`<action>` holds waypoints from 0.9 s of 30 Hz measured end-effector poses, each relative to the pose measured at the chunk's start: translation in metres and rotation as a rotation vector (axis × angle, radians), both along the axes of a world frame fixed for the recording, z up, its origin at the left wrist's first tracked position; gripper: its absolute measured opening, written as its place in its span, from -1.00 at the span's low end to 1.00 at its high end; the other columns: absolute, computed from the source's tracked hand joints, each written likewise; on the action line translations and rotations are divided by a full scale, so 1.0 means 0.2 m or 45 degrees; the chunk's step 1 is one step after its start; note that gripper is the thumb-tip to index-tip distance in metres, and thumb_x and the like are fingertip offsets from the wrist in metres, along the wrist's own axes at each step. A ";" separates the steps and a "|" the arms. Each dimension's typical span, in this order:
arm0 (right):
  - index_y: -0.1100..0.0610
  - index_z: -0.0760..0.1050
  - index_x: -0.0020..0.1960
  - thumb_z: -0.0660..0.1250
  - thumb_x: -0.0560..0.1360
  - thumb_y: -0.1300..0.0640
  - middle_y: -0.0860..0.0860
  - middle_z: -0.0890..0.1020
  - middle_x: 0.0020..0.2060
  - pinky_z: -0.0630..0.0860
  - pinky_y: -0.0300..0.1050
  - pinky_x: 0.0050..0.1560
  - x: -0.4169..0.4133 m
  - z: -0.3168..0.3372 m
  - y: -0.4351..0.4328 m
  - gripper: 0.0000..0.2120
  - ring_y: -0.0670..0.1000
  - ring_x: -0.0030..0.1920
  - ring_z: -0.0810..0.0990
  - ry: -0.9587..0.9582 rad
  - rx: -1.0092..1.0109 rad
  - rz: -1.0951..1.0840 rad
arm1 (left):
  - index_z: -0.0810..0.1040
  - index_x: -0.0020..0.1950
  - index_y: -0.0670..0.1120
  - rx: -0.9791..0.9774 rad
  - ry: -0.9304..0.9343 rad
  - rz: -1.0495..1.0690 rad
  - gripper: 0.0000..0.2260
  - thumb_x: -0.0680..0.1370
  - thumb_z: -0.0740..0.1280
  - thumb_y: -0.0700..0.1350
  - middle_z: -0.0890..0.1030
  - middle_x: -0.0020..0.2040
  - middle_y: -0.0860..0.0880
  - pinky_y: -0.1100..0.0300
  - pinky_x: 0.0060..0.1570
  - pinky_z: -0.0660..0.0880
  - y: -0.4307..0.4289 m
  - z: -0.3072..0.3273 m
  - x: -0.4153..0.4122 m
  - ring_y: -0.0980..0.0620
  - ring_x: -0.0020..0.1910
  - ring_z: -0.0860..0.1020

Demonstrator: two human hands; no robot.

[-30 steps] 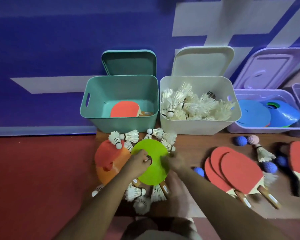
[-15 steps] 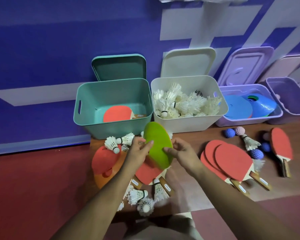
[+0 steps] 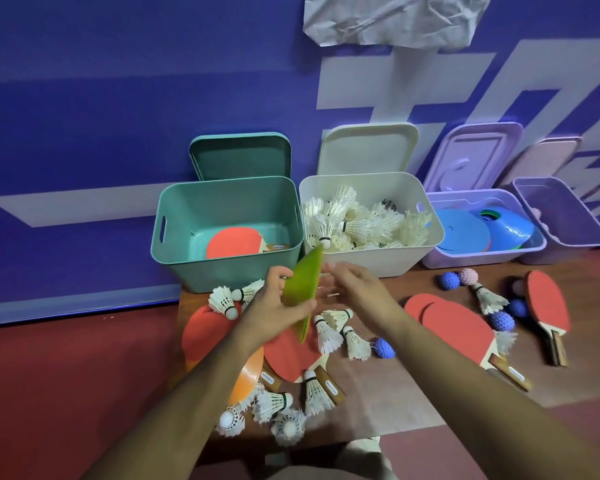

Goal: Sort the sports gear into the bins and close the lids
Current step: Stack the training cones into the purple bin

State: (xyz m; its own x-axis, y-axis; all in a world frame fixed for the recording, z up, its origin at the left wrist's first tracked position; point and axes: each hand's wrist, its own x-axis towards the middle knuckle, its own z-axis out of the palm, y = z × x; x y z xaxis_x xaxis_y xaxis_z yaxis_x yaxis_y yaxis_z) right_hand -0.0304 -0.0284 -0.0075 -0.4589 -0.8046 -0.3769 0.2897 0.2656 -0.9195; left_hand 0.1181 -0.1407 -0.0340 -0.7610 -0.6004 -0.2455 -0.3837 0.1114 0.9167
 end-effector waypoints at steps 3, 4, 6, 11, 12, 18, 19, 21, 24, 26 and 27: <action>0.35 0.52 -0.01 0.43 0.50 0.05 0.19 0.61 -0.19 0.54 0.13 -0.07 -0.05 0.06 -0.05 -0.67 0.14 -0.17 0.60 0.088 0.040 -0.083 | 0.25 0.23 0.14 -0.313 -0.131 -0.159 -0.36 0.27 0.45 0.27 0.45 0.15 0.04 0.10 0.08 0.46 0.03 0.04 -0.01 0.03 0.09 0.47; 0.32 0.51 -0.05 0.40 0.51 0.18 0.18 0.60 -0.21 0.58 0.09 -0.09 -0.07 0.07 -0.06 -0.81 0.12 -0.20 0.61 0.119 0.051 -0.104 | 0.25 0.25 0.12 -0.374 -0.105 -0.173 -0.35 0.29 0.47 0.24 0.43 0.16 0.06 0.12 0.09 0.44 0.04 0.07 -0.03 0.05 0.11 0.45; 0.25 0.50 -0.09 0.35 0.51 0.32 0.14 0.61 -0.25 0.61 0.01 -0.17 -0.12 0.13 -0.05 -0.96 0.09 -0.24 0.62 0.178 0.061 -0.125 | 0.27 0.30 0.08 -0.440 -0.038 -0.208 -0.35 0.34 0.50 0.19 0.40 0.19 0.09 0.16 0.13 0.40 0.05 0.09 -0.08 0.09 0.17 0.41; 0.19 0.50 -0.17 0.34 0.48 0.35 0.07 0.56 -0.34 0.49 -0.16 -0.28 -0.34 0.25 0.10 -0.90 0.02 -0.34 0.54 0.168 0.014 -0.103 | 0.44 0.14 0.04 -0.240 0.186 0.058 -0.68 0.47 0.44 0.07 0.60 0.05 0.11 0.32 -0.04 0.50 0.06 0.15 -0.24 0.22 0.04 0.55; 0.19 0.52 -0.17 0.35 0.48 0.34 0.07 0.56 -0.32 0.48 -0.15 -0.25 -0.40 0.27 0.14 -0.91 0.02 -0.32 0.54 0.189 0.004 -0.083 | 0.45 0.10 0.02 -0.126 0.219 0.118 -0.74 0.50 0.42 0.03 0.64 -0.01 0.08 0.32 -0.06 0.51 0.07 0.17 -0.30 0.14 0.01 0.60; 0.36 0.57 -0.05 0.43 0.47 0.31 0.15 0.57 -0.24 0.45 -0.08 -0.11 -0.69 0.28 0.34 -0.88 0.02 -0.19 0.51 0.497 -0.112 0.204 | 0.31 0.35 -0.08 0.533 0.394 0.217 -0.38 0.37 0.40 0.11 0.64 0.04 -0.16 0.06 0.11 0.54 0.33 0.25 -0.73 -0.06 -0.03 0.65; 0.31 0.60 -0.02 0.45 0.46 0.30 0.16 0.60 -0.22 0.45 -0.04 -0.08 -0.73 0.27 0.38 -0.88 0.02 -0.18 0.52 0.524 -0.127 0.270 | 0.30 0.36 -0.05 0.575 0.413 0.222 -0.37 0.36 0.41 0.08 0.65 0.02 -0.12 0.03 0.10 0.54 0.38 0.25 -0.79 -0.05 -0.04 0.64; 0.13 0.64 0.01 0.48 0.44 0.25 0.21 0.63 -0.18 0.48 0.05 -0.08 -0.85 0.23 0.49 -0.84 0.03 -0.17 0.51 0.558 -0.119 0.372 | 0.30 0.34 -0.02 0.569 0.442 0.244 -0.44 0.40 0.44 -0.02 0.67 0.03 -0.09 -0.02 0.08 0.56 0.50 0.24 -0.95 -0.05 -0.02 0.65; 0.07 0.63 0.10 0.44 0.48 0.23 0.05 0.67 -0.11 0.49 -0.15 -0.02 -1.05 0.19 0.66 -0.79 -0.10 -0.11 0.53 0.473 -0.063 0.418 | 0.32 0.35 -0.03 0.409 0.397 0.308 -0.54 0.51 0.41 -0.20 0.66 0.06 -0.12 0.05 0.02 0.57 0.64 0.19 -1.16 -0.04 -0.01 0.64; 0.16 0.63 0.08 0.38 0.54 0.19 0.11 0.68 -0.09 0.45 -0.30 -0.07 -1.22 0.16 0.79 -0.86 -0.14 -0.14 0.54 0.383 0.001 0.314 | 0.31 0.37 -0.08 0.327 0.381 0.282 -0.53 0.52 0.39 -0.24 0.63 0.05 -0.14 0.25 -0.08 0.55 0.72 0.17 -1.29 0.03 -0.05 0.62; 0.17 0.62 0.02 0.36 0.56 0.16 0.13 0.67 -0.14 0.44 -0.29 -0.10 -1.33 0.11 0.87 -0.89 -0.13 -0.17 0.54 0.377 0.048 0.218 | 0.31 0.37 -0.09 0.294 0.375 0.255 -0.52 0.51 0.41 -0.23 0.61 0.03 -0.12 0.32 -0.13 0.53 0.77 0.16 -1.36 0.10 -0.08 0.61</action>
